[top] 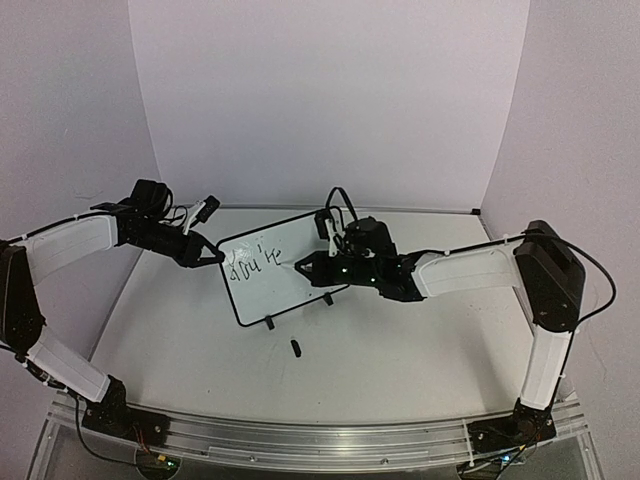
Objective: Write a sentence on the whiteboard
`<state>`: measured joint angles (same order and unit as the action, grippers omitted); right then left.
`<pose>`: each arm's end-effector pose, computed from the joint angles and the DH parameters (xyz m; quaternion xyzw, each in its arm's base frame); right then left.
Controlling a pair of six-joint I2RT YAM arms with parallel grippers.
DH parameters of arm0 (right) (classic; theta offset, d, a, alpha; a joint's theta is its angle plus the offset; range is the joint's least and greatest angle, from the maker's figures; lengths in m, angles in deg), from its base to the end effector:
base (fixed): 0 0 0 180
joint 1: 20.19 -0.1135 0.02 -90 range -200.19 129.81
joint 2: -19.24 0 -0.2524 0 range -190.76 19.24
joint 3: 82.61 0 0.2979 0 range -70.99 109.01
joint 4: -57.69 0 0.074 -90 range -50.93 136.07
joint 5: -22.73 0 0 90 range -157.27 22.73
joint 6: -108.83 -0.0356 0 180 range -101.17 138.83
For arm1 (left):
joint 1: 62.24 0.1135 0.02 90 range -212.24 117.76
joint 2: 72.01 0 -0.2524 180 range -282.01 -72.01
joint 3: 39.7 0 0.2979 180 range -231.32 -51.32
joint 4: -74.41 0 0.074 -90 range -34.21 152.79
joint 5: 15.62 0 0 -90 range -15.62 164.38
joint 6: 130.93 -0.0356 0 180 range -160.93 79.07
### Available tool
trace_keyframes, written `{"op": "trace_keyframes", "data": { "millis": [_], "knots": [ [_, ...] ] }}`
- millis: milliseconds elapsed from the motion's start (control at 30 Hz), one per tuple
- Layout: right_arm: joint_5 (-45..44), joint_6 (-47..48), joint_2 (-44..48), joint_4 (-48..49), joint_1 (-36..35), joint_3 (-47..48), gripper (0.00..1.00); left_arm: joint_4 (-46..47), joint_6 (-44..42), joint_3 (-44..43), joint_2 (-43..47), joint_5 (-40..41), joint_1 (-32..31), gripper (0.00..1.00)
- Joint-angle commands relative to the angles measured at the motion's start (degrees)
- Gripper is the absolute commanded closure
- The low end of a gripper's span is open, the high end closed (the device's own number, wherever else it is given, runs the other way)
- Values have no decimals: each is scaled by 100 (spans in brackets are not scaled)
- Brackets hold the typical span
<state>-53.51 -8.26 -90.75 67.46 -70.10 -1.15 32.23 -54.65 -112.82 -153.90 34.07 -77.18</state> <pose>0.2967 0.3656 0.1735 -0.2280 0.7773 0.4362 0.3919 0.3250 -0.1106 0.2394 0.3306 0.8287 -0.3281 0.3103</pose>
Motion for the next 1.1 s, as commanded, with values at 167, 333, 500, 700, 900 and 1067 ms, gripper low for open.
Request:
{"op": "trace_keyframes", "data": {
  "millis": [167,333,500,700,900,1067],
  "knots": [
    [-583,49,414,58,28,-127,100,-73,-137,-153,-83,544,42,100],
    [-525,67,481,51,29,-155,100,-75,-137,-153,-76,542,41,100],
    [-274,129,788,58,27,-268,100,-73,-135,-152,-66,557,36,100],
    [-309,245,1347,-129,126,-587,100,-75,-124,-156,-57,546,33,100],
    [-156,334,1372,-160,408,-532,100,-96,-132,-167,-75,558,28,100],
    [-37,426,1136,-135,471,-267,100,-99,-144,-157,-87,582,32,100]
  ]
}}
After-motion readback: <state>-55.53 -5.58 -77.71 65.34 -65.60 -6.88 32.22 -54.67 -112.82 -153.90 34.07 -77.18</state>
